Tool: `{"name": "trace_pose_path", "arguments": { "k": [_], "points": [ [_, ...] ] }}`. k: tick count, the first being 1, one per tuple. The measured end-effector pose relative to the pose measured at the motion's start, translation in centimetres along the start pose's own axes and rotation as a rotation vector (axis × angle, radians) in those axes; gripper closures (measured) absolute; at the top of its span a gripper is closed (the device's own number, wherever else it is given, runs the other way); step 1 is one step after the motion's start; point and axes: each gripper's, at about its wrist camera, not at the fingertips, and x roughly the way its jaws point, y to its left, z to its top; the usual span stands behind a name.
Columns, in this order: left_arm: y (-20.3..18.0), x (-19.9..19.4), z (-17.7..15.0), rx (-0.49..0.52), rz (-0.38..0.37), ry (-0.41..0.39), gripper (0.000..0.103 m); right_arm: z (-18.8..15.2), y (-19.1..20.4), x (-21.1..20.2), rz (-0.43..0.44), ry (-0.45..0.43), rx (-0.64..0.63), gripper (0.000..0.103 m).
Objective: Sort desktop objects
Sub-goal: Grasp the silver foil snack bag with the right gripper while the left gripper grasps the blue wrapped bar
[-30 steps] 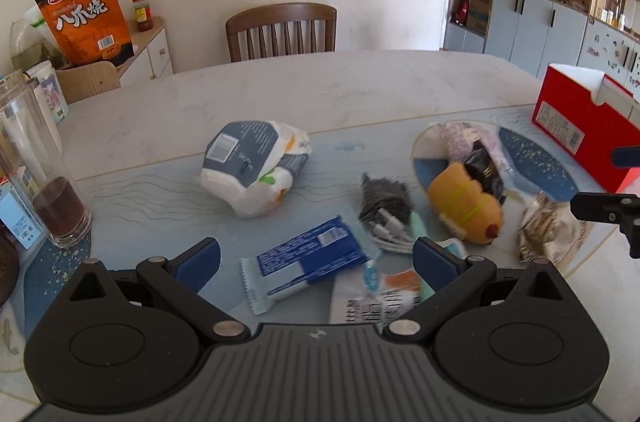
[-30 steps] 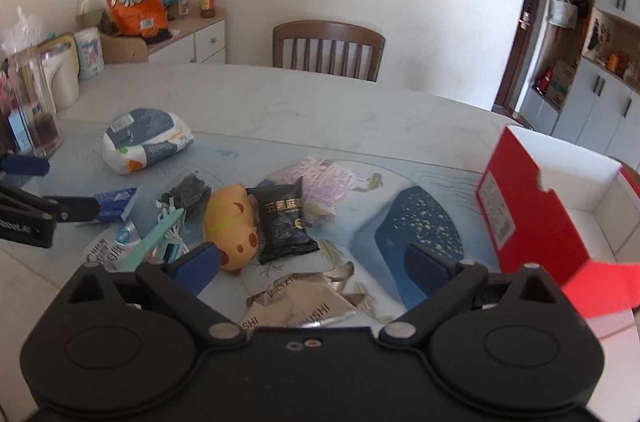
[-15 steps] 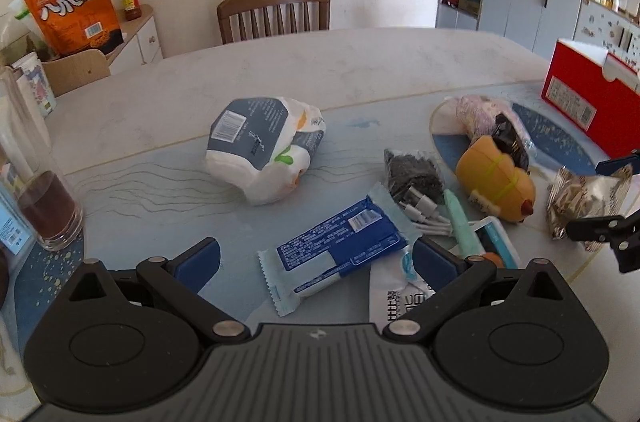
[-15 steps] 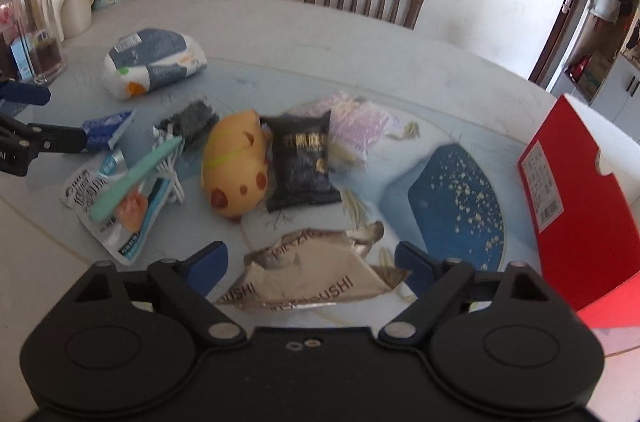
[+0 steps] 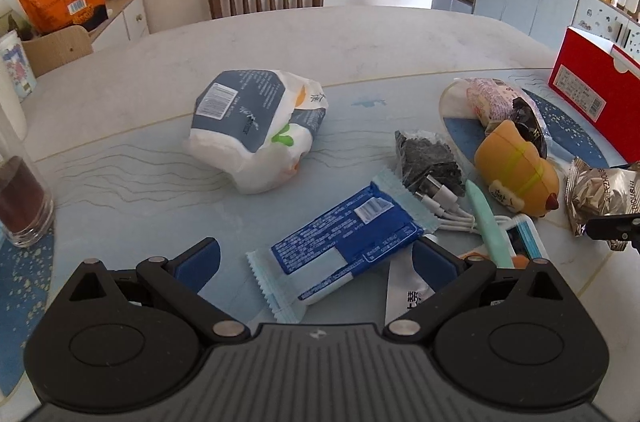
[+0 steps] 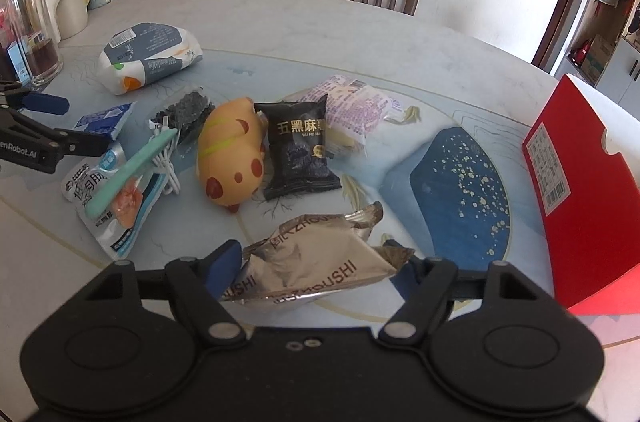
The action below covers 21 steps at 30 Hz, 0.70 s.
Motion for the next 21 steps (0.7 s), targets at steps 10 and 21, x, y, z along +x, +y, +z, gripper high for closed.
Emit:
{"name": "trace_pose_path", "arguments": {
  "k": [10,21],
  "points": [
    [0.3,1.5,0.7,-0.003,-0.064,0.015,0.008,0.0,-0.3,0.0,-0.003,0.005,0.017,0.028],
    [0.0,1.4,0.7,0.001,-0.044,0.016,0.035,0.1,-0.6,0.0,-0.011,0.006,0.04,0.033]
  ]
}}
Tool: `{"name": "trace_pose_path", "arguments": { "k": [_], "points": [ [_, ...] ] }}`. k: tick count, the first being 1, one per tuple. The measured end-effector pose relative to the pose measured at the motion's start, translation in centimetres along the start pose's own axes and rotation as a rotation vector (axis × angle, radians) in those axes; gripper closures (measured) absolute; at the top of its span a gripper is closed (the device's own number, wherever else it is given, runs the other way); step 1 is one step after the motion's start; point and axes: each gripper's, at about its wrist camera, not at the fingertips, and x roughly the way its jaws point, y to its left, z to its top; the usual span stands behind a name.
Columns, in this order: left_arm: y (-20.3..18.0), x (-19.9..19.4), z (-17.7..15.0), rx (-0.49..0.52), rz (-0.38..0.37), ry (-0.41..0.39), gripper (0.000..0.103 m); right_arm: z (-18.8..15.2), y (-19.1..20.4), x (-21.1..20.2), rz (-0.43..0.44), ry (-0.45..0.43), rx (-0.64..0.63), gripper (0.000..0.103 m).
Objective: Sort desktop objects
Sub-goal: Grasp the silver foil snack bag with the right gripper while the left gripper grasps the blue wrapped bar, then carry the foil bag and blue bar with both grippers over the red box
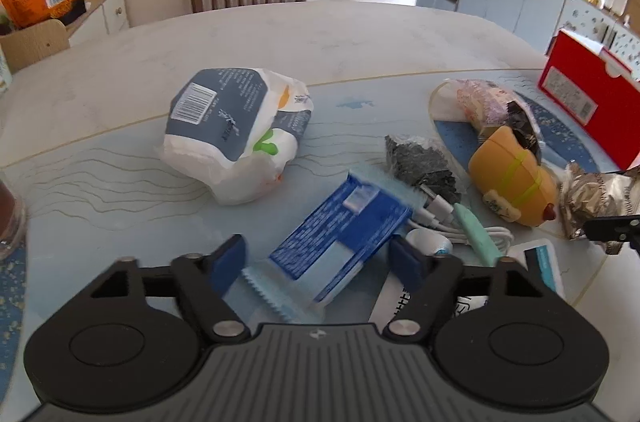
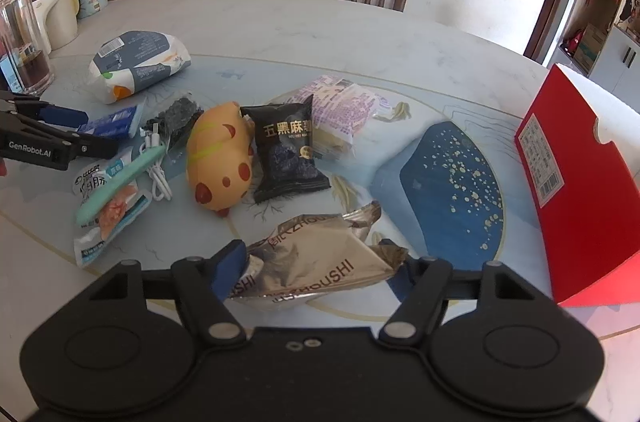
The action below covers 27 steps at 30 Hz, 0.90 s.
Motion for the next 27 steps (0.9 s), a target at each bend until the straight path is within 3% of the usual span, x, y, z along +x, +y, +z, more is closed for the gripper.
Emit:
{"name": "trace_pose_path", "arguments": {
  "k": [8,9,10,14,27],
  "points": [
    [-0.5,-0.6,-0.1,-0.002,0.002,0.004,0.05,0.0,0.1,-0.6,-0.013,-0.004,0.003,0.035],
    [-0.5,-0.8,-0.1,-0.006,0.003,-0.002,0.061,0.0,0.1,-0.8,-0.016,-0.005,0.005,0.036],
    [-0.6,-0.9,-0.2,-0.007,0.003,-0.004,0.064,0.0,0.1,-0.9,-0.017,-0.006,0.006,0.036],
    [-0.5,-1.1,-0.5,-0.012,-0.002,-0.002,0.065,-0.1,0.1,-1.3,-0.023,-0.013,0.006,0.041],
    [-0.5,-3.0,-1.1,-0.058,0.001,-0.02,0.069,0.0,-0.2,-3.4,-0.047,-0.053,0.042,0.043]
  ]
}}
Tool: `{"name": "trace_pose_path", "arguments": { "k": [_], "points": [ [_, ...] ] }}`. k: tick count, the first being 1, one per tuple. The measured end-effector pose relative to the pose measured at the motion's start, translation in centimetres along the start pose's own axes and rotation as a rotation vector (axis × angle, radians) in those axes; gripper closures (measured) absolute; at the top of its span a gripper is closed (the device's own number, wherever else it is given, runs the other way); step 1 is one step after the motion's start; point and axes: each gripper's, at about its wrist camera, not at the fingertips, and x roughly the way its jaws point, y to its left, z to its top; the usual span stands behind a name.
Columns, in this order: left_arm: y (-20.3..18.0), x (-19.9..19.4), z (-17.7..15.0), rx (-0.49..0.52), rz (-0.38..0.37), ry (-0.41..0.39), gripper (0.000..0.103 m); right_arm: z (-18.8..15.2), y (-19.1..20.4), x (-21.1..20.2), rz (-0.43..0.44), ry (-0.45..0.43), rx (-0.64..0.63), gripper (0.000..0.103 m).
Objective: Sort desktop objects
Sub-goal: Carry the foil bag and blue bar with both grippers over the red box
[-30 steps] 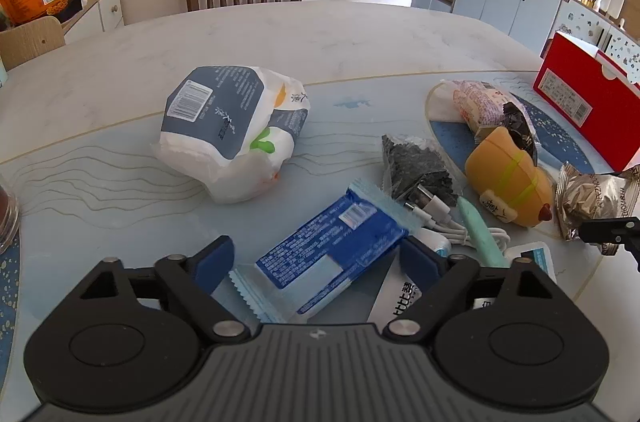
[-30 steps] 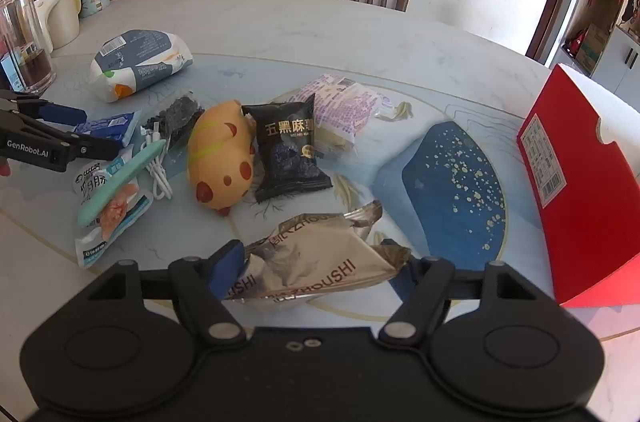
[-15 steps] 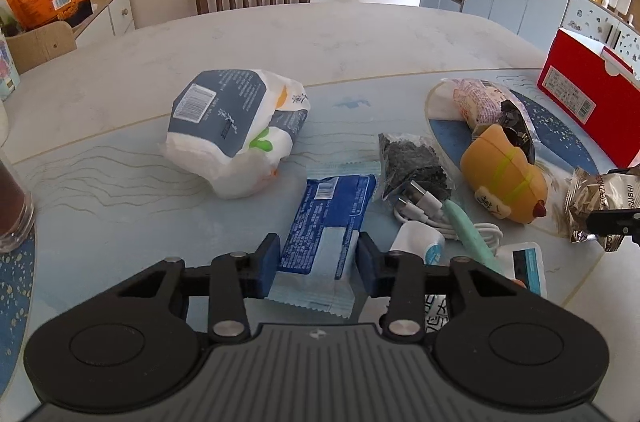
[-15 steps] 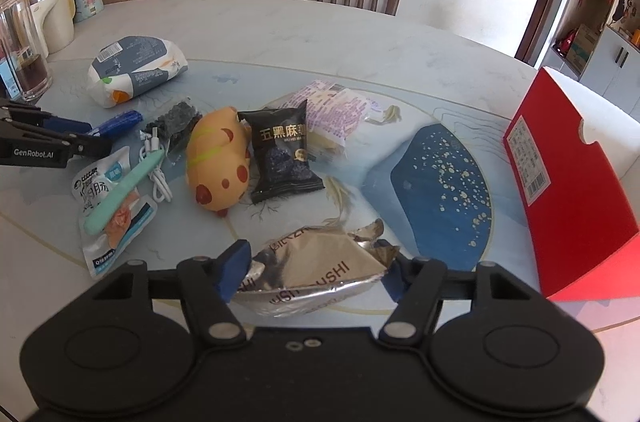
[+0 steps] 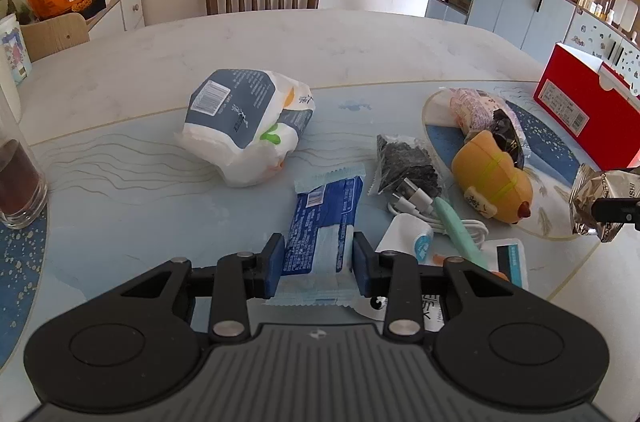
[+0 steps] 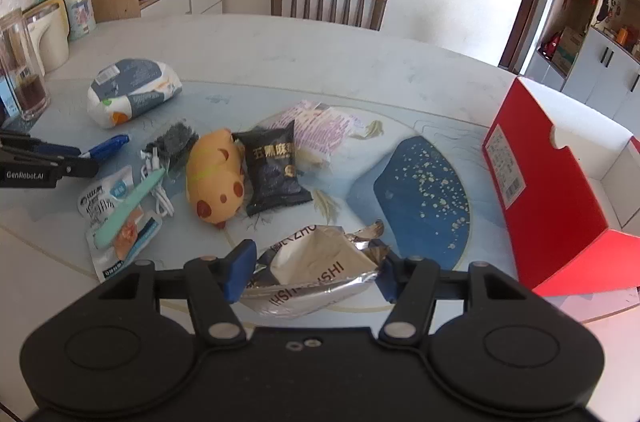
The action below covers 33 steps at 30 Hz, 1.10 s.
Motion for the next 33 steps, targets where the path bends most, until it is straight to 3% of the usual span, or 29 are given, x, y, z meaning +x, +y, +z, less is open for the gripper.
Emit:
{"name": "trace_pose_path", "arguments": {
  "k": [18,33],
  "points": [
    [-2.0,-3.5,1.0,0.013,-0.054,-0.061,0.069,1.0,-1.0,-4.3,-0.03,-0.075,0.066,0.043],
    [-7.4,-6.0,2.8,0.08,-0.092,-0.131,0.069,0.5,-3.8,-7.7,-0.035,-0.14,0.119,0.043]
  ]
}}
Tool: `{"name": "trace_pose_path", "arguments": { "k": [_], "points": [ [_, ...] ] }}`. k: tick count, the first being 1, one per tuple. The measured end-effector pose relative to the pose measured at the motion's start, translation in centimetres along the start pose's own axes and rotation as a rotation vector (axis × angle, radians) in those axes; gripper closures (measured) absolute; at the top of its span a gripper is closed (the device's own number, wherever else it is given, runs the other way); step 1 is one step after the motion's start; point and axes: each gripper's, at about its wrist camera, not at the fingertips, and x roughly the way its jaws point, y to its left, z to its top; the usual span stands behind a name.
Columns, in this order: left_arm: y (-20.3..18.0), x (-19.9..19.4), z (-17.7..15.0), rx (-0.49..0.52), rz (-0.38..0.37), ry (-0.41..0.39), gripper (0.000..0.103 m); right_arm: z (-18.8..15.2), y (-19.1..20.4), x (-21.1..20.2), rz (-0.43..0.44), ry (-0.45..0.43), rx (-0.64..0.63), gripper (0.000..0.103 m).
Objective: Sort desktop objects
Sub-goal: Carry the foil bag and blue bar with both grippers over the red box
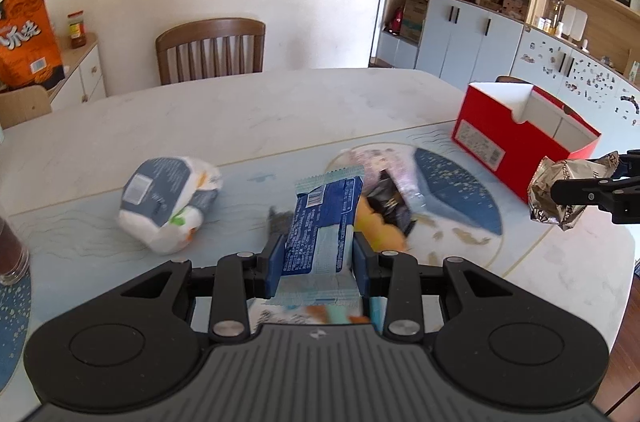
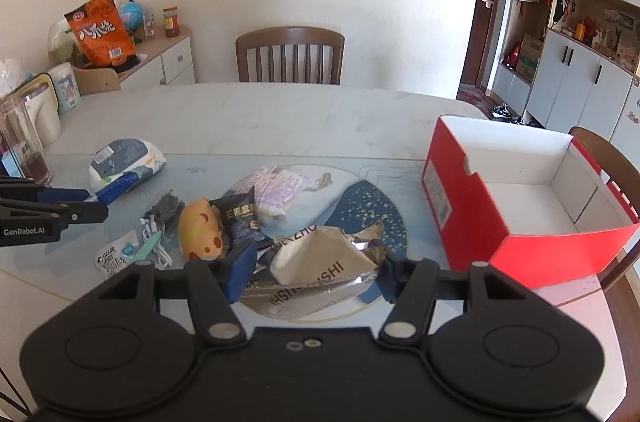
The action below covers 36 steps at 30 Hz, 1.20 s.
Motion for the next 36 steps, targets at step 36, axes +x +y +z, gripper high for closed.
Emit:
{"name": "trace_pose_path", "arguments": {
  "k": [36],
  "points": [
    [-21.8,7.4,9.2,0.096,-0.042,-0.057,0.069,3.1,-20.7,-0.3,0.071,-0.055,0.021,0.043]
  ]
}}
